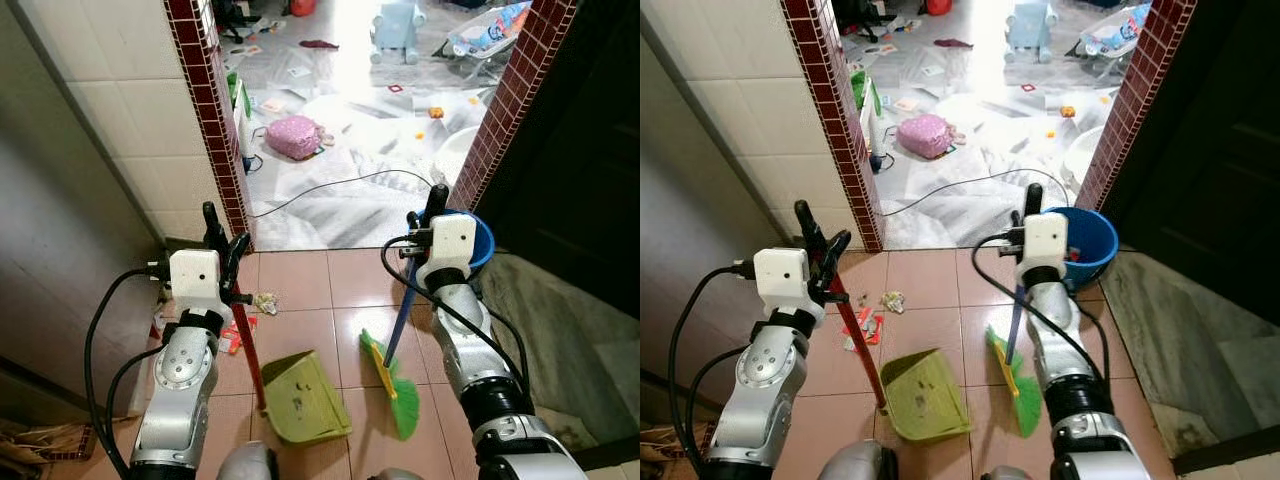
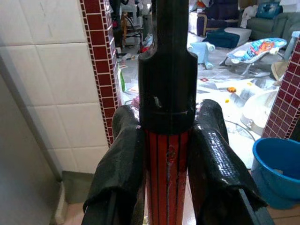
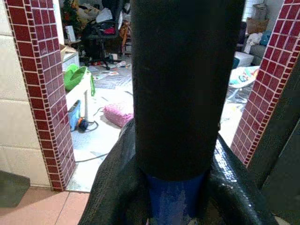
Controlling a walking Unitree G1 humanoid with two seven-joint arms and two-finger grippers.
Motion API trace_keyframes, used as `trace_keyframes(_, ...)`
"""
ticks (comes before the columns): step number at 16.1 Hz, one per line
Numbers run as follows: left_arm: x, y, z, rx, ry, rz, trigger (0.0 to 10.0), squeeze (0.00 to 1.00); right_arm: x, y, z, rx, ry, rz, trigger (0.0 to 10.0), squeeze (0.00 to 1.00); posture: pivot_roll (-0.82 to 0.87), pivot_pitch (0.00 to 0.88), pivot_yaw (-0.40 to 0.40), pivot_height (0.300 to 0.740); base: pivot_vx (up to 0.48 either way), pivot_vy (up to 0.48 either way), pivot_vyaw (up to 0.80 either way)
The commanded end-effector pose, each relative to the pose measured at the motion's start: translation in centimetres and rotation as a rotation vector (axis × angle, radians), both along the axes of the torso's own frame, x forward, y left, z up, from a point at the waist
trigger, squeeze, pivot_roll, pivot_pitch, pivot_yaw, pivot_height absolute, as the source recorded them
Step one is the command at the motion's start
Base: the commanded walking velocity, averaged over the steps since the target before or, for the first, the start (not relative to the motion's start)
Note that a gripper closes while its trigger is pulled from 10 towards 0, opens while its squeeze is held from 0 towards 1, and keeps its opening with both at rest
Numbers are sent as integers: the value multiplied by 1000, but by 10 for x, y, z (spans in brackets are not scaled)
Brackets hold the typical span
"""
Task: Sweep floor
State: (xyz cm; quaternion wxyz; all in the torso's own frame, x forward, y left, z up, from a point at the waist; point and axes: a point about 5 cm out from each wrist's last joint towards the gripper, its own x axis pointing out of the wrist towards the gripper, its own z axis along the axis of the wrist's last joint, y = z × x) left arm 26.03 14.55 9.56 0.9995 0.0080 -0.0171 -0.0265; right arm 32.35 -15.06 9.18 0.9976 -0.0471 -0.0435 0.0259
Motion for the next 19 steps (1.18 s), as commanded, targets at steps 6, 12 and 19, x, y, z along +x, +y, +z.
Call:
trace_keyframes(6, -4, 16, 6, 68, -40, 90, 10000, 0, -1, 8, 4, -60, -9, 57, 10000, 0, 12, 0, 5, 740, 0, 0, 0)
trace_keyframes(12, -13, 12, 4, 29, -27, 55, 10000, 0, -7, 8, -1, -18, 6, 61, 10000, 0, 24, 0, -7, 740, 0, 0, 0)
trace_keyframes(19, -17, 17, 5, 47, -26, 100, 10000, 0, -9, 11, 6, -79, -41, 96, 10000, 0, 31, 0, -8, 740, 0, 0, 247)
